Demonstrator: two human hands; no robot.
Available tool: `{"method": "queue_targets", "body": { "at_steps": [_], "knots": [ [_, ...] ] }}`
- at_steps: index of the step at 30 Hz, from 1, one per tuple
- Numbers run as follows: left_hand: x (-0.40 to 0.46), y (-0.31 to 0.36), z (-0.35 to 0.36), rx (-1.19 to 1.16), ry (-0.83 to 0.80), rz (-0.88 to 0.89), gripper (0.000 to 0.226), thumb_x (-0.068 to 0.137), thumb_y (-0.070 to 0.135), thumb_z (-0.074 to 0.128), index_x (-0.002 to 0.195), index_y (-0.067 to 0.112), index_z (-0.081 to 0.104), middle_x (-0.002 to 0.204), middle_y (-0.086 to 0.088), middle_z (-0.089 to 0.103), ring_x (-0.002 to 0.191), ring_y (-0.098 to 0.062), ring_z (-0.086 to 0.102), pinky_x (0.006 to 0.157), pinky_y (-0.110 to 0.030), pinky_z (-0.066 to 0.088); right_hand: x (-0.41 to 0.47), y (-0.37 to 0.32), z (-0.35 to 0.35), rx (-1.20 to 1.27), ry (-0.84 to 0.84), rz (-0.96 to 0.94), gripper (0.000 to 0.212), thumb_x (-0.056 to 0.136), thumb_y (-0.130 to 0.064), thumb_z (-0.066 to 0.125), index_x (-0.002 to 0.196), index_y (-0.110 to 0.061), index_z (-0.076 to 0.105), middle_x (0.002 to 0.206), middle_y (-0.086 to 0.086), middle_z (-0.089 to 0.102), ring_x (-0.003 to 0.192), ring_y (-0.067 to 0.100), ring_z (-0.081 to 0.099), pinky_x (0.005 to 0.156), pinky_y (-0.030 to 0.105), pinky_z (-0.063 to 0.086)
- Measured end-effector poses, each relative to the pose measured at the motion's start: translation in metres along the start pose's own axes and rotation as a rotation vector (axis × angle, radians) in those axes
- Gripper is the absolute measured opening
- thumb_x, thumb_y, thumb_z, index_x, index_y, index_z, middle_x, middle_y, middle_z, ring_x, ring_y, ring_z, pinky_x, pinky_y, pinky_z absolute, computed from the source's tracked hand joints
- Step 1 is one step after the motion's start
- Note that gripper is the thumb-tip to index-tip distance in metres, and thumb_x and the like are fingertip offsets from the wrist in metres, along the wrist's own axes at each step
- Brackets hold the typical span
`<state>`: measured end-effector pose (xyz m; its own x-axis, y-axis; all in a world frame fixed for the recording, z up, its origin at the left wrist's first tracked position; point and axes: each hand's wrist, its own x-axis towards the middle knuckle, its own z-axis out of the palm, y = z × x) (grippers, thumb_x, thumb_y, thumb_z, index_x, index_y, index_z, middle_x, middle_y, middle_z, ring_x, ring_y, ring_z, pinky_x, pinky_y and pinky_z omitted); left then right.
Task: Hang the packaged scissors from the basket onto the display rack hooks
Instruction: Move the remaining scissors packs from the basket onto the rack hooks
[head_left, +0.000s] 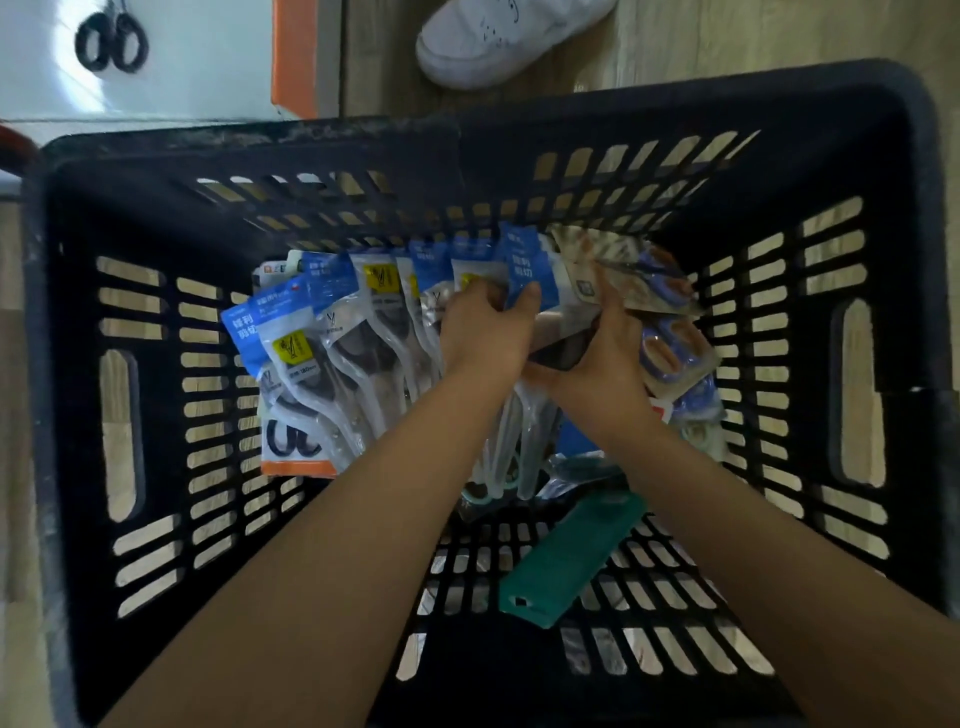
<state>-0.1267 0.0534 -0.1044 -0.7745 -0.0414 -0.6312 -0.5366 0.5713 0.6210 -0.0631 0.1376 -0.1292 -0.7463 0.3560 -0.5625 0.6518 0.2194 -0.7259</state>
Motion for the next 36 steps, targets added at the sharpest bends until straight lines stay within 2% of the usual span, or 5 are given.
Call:
{"method": "queue_targets", "body": {
  "at_steps": [5,14,19,27,36],
  "knots": [
    [-0.012,-0.010,-0.009,-0.216,-0.065,-0.100,0.028,0.090,0.035,0.059,0.082,0.012,0.047,0.073,0.003,0.047,0.064,-0.007,0.047,0.047,-0.006,0.037,-0.004,-0.010,-0.014,0.188,0.008,0.111,0.082,0.076,-0.031,0.076,0.140,-0.010,0.028,0.119,-0.003,0.049,0.109,0.012,0.050,0.080,0.008,0.046],
    [-0.017,-0.015,-0.029,-0.404,-0.008,-0.125,0.035,0.098,0.026,0.046,0.130,0.011,0.050,0.107,0.006,0.052,0.093,-0.006,0.050,0.065,-0.007,0.043,-0.007,-0.022,-0.020,0.338,-0.057,0.156,0.035,0.086,-0.008,0.065,0.113,-0.010,0.044,0.087,-0.007,0.057,0.060,-0.013,0.058,0.053,0.004,0.044],
    [-0.025,-0.021,-0.050,-0.437,0.055,-0.118,0.023,0.099,0.025,0.045,0.119,0.017,0.051,0.103,0.008,0.053,0.094,-0.006,0.051,0.081,-0.021,0.039,-0.016,-0.042,-0.019,0.353,-0.041,0.166,0.061,0.085,-0.010,0.067,0.138,-0.015,0.037,0.115,0.002,0.063,0.101,0.014,0.062,0.074,0.016,0.050],
    [-0.065,-0.004,-0.123,-0.491,0.114,-0.067,0.016,0.097,0.025,0.048,0.110,0.017,0.055,0.087,0.012,0.060,0.073,0.002,0.056,0.054,-0.004,0.045,-0.057,-0.112,-0.030,0.357,-0.134,0.144,0.015,0.094,-0.014,0.054,0.093,-0.028,0.062,0.087,-0.014,0.070,0.093,0.013,0.065,0.094,0.038,0.049],
    [-0.162,0.102,-0.266,-0.595,0.252,0.073,0.018,0.095,0.030,0.053,0.101,0.019,0.065,0.079,0.007,0.067,0.068,-0.007,0.062,0.053,-0.013,0.047,-0.140,-0.307,-0.065,0.283,-0.284,-0.178,0.011,0.092,-0.015,0.058,0.095,-0.021,0.067,0.096,0.001,0.073,0.096,0.023,0.068,0.090,0.042,0.052]
  ]
}}
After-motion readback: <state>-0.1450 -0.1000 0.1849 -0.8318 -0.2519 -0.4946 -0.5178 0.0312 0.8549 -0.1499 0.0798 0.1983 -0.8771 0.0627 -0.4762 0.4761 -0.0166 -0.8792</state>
